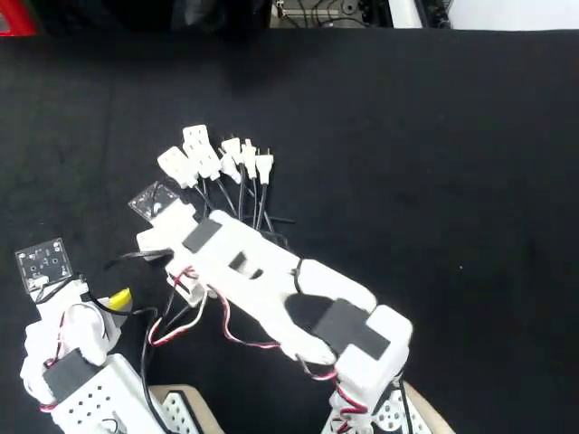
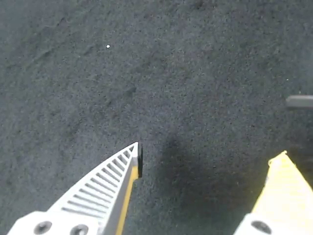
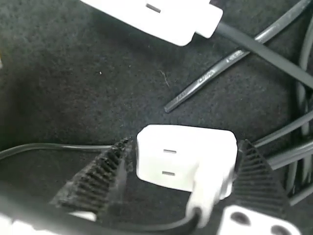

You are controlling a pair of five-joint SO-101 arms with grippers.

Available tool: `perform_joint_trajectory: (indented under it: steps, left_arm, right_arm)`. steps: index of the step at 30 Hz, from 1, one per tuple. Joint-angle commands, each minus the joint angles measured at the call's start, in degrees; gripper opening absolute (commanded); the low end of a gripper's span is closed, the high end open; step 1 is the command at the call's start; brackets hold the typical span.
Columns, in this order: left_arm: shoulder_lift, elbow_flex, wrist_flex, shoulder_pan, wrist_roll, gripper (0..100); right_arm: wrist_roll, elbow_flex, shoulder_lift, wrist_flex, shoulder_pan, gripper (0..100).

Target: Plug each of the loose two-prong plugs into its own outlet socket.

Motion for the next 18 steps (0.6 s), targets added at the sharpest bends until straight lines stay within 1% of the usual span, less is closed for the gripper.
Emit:
perform_joint_trajectory:
  steps: [1, 6, 12, 16, 18]
  left_arm:
    - [-0.3, -0.3, -2.2, 1.2, -0.4, 40]
    - [-0.3, -0.3, -2.2, 1.2, -0.4, 40]
    - [-0.3, -0.3, -2.2, 1.2, -0.4, 40]
    - [-0.3, -0.3, -2.2, 1.2, -0.4, 40]
    - [-0.3, -0.3, -2.2, 1.2, -0.4, 40]
  right_arm:
    - [0.6, -1.5, 2.3, 2.8, 1.0, 20.0]
    - [0.8, -1.6, 2.3, 2.9, 1.1, 1.9]
    - [2.6, -1.7, 1.5, 4.8, 1.1, 1.8]
    - [2.7, -1.4, -4.1, 9.0, 1.1, 1.8]
    - [4.1, -0.6, -8.2, 11.5, 1.9, 1.8]
